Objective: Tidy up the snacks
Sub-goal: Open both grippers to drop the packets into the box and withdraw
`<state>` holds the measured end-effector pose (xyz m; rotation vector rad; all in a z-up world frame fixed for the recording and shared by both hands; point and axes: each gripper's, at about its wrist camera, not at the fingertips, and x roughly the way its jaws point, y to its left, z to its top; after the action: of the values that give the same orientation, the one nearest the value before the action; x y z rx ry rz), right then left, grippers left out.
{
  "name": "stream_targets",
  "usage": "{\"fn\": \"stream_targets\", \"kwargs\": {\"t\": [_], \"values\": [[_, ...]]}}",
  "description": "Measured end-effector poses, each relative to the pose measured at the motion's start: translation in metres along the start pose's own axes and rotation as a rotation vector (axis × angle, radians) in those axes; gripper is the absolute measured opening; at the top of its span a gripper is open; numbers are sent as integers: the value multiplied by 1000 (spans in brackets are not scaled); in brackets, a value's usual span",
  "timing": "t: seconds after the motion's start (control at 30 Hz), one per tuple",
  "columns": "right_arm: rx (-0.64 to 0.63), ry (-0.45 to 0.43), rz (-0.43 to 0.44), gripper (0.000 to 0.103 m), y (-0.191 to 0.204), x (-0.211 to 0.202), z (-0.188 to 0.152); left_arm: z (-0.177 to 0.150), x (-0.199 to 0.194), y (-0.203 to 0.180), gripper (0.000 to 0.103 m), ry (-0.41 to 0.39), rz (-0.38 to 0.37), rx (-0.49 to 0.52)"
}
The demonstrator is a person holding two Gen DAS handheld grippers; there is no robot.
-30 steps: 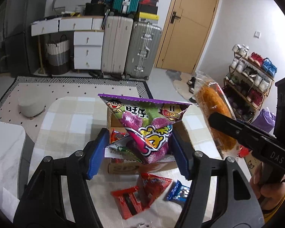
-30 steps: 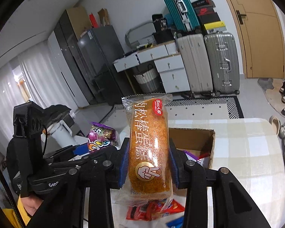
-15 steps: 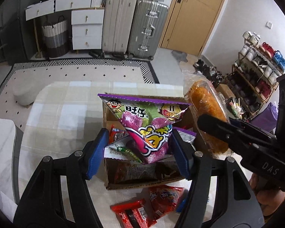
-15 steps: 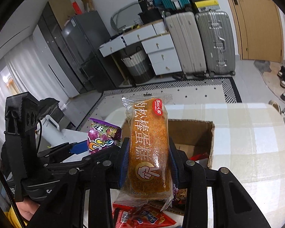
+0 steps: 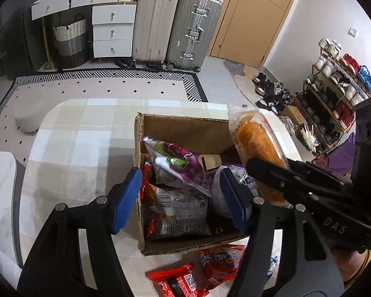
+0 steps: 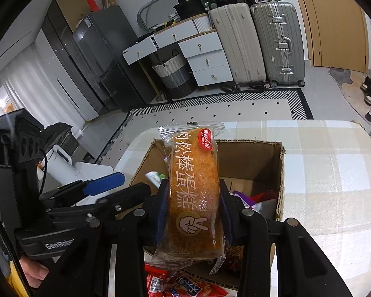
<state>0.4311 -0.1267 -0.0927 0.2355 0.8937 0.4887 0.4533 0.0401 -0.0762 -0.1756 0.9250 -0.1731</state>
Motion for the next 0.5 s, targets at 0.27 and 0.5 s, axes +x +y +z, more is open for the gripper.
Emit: {"fn": "stream_targets", "kwargs": {"t": [0.27, 0.5], "values": [[-2, 40, -15, 37, 1, 13, -3, -12, -18, 14, 63, -15, 17, -19], [-7, 64, -39, 42, 3, 20, -5, -23, -37, 18, 64, -27, 29, -36]]}}
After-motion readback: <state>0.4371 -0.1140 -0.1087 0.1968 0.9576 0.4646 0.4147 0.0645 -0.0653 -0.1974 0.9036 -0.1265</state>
